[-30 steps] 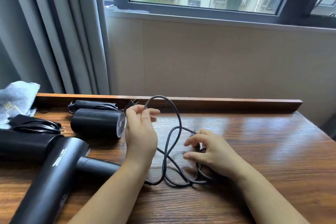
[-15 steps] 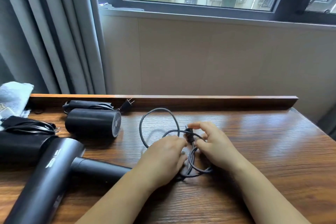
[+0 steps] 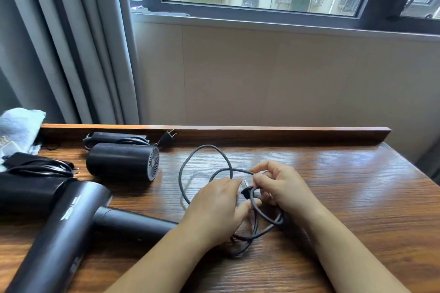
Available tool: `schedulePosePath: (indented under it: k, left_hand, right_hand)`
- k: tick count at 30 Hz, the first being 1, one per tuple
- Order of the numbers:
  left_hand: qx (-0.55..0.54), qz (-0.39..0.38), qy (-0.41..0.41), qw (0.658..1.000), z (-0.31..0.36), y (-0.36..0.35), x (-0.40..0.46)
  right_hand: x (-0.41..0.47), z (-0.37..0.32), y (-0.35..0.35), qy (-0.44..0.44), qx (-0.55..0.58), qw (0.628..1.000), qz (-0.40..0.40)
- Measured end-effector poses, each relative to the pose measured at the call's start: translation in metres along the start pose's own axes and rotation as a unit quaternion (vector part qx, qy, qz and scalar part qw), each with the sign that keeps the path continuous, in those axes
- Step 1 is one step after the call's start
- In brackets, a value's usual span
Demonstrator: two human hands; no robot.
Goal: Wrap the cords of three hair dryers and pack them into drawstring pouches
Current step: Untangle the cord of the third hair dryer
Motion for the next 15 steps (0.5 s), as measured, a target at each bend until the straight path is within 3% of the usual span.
schedulePosePath:
  k: [5, 7, 10, 15]
  left_hand:
    - [-0.145, 0.029, 0.011, 0.989, -0.003, 0.006, 0.001]
    - [-0.289, 0.092, 0.045, 0.952, -0.013, 0.023, 0.003]
    - [-0.535, 0.220, 0.061, 0.814, -0.028, 0.056, -0.001]
    - [-0.749, 0.325, 0.037, 0.575, -0.055, 0.092, -0.008]
  right_hand:
    - [-0.001, -0.005, -0.006, -0.001, 0.085, 0.996, -0.022]
    - [0.004, 0.001, 0.006, 0.002, 0.059, 0.998, 0.015]
    - [0.008, 0.003, 0.015, 0.031, -0.123, 0.991, 0.039]
    - [0.000, -0.016, 0.008, 0.098, -0.280, 0.955, 0.022]
Point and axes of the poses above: each hand's wrist, its own x-axis towards the middle knuckle, its own y-axis out of the back of the hand, z = x × y, the point moved 10 cm from there along x, towards the middle knuckle, and after that the axes turned 6 degrees about -x, right-handed, at the moved point
